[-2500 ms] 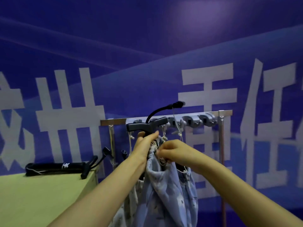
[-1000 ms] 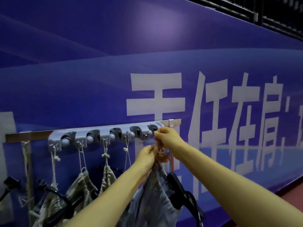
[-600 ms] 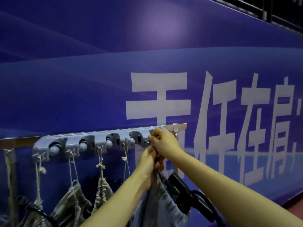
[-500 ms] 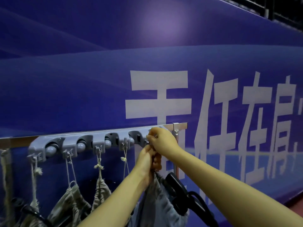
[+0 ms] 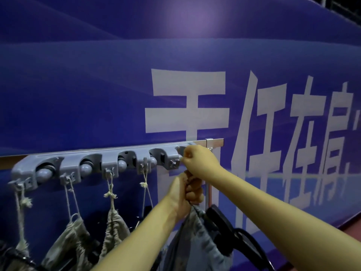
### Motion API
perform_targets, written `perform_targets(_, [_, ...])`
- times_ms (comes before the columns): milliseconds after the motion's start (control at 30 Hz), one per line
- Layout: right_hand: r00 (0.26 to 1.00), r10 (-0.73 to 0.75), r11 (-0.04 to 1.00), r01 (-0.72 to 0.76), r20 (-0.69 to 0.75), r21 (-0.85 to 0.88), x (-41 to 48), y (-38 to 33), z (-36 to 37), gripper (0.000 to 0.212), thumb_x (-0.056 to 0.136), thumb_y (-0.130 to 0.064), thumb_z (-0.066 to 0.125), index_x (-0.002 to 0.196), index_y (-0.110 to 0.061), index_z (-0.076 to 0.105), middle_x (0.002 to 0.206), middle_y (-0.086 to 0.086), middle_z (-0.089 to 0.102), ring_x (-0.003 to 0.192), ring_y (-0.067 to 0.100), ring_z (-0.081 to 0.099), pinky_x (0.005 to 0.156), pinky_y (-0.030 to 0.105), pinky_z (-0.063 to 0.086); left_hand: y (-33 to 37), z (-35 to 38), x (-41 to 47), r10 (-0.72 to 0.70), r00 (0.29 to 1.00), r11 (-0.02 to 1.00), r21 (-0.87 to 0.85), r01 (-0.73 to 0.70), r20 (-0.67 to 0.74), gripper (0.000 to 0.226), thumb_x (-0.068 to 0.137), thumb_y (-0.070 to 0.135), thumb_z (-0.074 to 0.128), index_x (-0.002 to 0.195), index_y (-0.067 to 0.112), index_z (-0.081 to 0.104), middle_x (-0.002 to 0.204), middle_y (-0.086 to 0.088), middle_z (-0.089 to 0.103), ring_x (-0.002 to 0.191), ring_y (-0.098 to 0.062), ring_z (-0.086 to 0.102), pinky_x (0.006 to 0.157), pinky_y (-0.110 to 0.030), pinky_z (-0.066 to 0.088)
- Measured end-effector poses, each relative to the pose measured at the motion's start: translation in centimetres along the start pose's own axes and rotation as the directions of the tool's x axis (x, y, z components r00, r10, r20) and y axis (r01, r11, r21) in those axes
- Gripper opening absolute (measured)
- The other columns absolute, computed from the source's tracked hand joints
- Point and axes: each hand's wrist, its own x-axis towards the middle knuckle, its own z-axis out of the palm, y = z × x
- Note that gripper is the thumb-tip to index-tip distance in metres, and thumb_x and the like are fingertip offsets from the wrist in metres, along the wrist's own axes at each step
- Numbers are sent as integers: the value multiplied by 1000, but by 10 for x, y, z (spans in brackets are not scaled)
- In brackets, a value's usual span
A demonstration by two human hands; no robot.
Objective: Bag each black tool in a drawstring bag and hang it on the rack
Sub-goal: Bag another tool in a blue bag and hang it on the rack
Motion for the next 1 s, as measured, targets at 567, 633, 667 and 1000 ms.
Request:
perform_targets(567, [989,119,985,-107,-87,137,13,7,29,23,92,-19,51,74,-10,61,99,-9,50,79,22,59,66,36,49,26,-25,11,62,944,924,377,68,-324,32,89,-1,30,67,12,49,34,3,51,31,-11,49,54,-27,41])
perform_targets(633, [981,196,947,-190,5,258,9,11,32,25,92,-19,51,78,-3,64,91,-1,57,71,24,57,68,39,50,20,-29,14,58,936,927,366,78,-348,34,93,2,30,69,13,51,38,2,48,34,-11,45,52,-28,42])
perform_targets(667, [973,229,924,-229,36,307,6,13,35,26,92,-20,51,80,0,64,80,5,59,67,23,54,67,38,50,16,-31,12,48,934,919,381,98,-355,33,94,3,31,71,13,52,44,0,47,39,-12,44,48,-25,42])
perform_targets(1000, [935,276,826,-348,221,443,-16,26,87,28,89,-25,43,91,-13,68,84,11,68,82,30,65,76,45,54,4,-52,12,151,910,833,546,95,-387,20,96,15,46,97,9,65,75,-7,63,66,-19,59,56,-24,48])
